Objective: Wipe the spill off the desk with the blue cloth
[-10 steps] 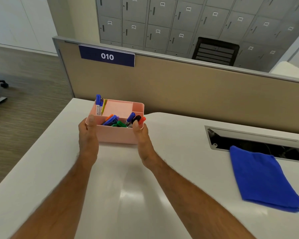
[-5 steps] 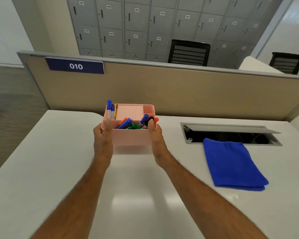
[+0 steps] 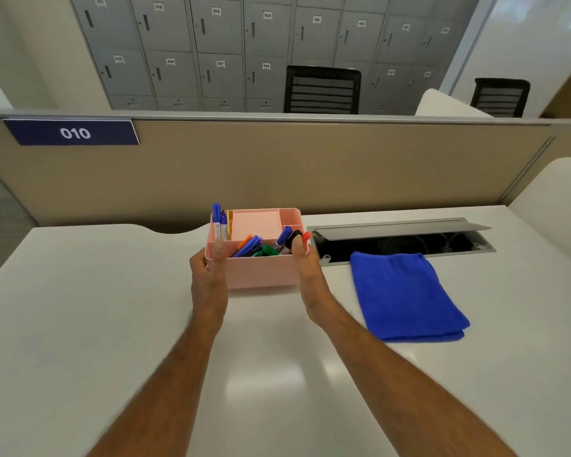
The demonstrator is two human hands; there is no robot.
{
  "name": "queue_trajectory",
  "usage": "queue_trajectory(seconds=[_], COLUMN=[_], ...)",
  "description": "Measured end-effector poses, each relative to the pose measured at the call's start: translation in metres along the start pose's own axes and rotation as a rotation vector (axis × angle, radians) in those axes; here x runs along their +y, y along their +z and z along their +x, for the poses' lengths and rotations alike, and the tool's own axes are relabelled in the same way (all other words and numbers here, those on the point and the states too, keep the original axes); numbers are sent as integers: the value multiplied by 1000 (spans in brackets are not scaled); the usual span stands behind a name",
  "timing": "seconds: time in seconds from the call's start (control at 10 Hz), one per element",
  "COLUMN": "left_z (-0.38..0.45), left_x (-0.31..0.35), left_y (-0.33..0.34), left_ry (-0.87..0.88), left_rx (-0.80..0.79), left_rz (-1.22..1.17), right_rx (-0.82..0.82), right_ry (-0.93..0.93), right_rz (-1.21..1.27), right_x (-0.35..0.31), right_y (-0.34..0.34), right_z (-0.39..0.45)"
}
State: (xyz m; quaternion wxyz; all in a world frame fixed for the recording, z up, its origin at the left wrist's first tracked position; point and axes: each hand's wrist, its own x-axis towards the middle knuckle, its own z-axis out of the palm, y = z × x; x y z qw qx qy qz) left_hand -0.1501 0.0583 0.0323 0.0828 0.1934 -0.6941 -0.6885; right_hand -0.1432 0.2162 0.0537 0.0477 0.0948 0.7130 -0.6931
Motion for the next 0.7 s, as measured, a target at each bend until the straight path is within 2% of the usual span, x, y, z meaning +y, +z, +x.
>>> queue_trajectory(seconds=[0.4,0.6,0.7], left_z=[-3,-4,0], left_x=[-6,-6,-3], left_y=[4,-1,-8], left_ry=[46,26,11], left_rx=[36,0,-18], left_rz=[4,51,124], right_rx=[-13,-24,16], right_ry=[9,43,33], right_rz=[-32,-95,-30], right_x=[17,20,21], right_y=[-5,-5,-17], right_z=[5,6,2])
